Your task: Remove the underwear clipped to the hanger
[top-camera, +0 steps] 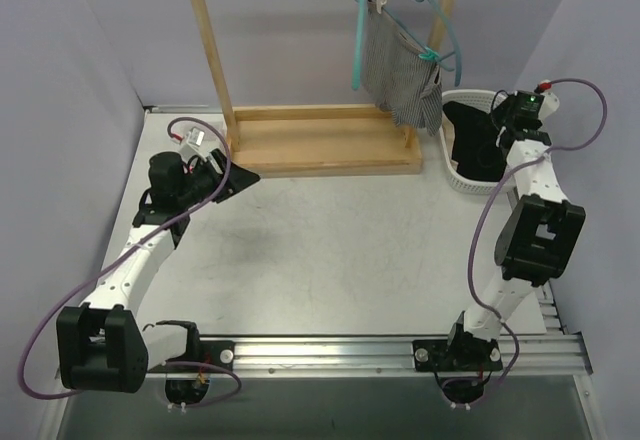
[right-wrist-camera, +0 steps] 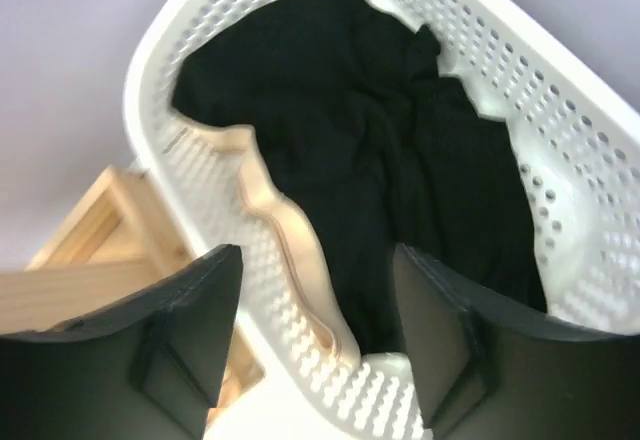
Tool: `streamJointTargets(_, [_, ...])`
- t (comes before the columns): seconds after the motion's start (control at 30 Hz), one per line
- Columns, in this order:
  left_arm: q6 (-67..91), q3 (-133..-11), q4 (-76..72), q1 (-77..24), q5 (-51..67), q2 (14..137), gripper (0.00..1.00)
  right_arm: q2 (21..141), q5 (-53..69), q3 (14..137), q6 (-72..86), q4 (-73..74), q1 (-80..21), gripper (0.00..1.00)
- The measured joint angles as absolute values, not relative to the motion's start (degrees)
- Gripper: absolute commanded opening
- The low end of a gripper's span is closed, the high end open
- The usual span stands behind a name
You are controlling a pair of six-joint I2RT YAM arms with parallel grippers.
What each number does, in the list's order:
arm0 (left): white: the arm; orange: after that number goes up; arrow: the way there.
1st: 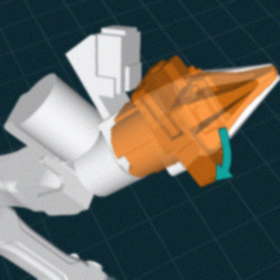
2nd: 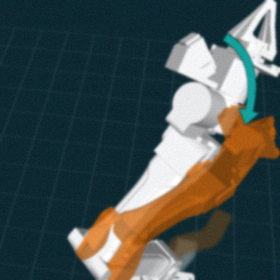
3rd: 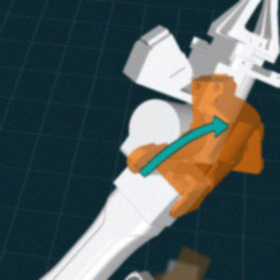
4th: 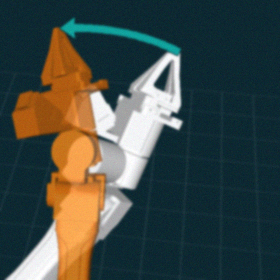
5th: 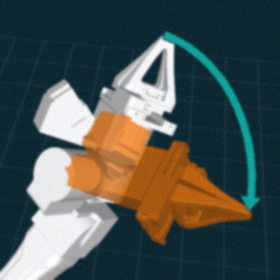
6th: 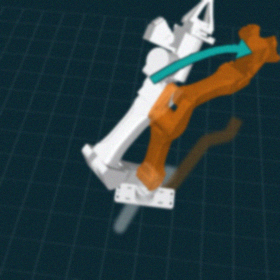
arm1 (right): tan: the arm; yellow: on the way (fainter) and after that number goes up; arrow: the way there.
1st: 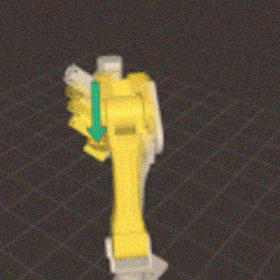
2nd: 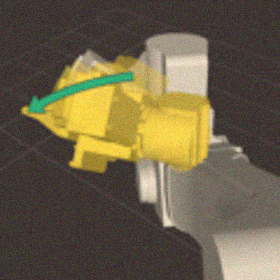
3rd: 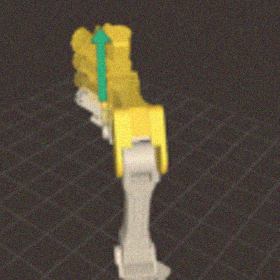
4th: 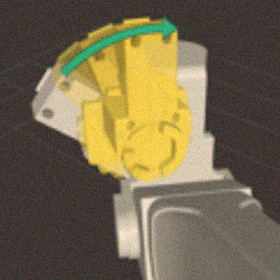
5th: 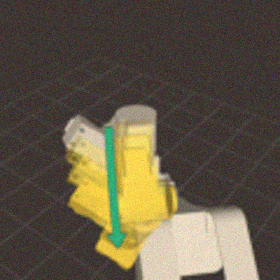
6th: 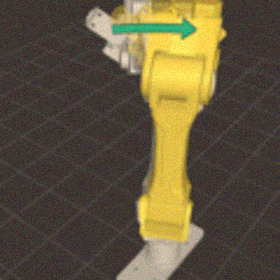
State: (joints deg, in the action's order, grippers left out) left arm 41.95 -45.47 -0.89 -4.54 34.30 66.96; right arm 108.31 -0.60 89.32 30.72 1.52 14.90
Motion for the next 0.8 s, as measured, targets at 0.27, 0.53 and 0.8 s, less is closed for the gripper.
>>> streamJointTargets(0.27, [41.91, -52.47, -2.87, -4.93, 24.58, 76.34, 0.02, 83.85, 2.46, 68.55, 28.58, -1.65, 4.4, 0.0])
streamJointTargets(0.53, [41.95, -60.18, -4.49, -4.89, 19.18, 91.7, 0.02, 81.87, 4.25, 56.4, 28.16, -4.08, -13.26, 0.0])
streamJointTargets(0.8, [40.84, -71.46, -4.71, -4.86, 18.22, 106.85, 0.02, 102.0, 2.85, 69.76, 25.89, -7.68, -13.96, 0.0])
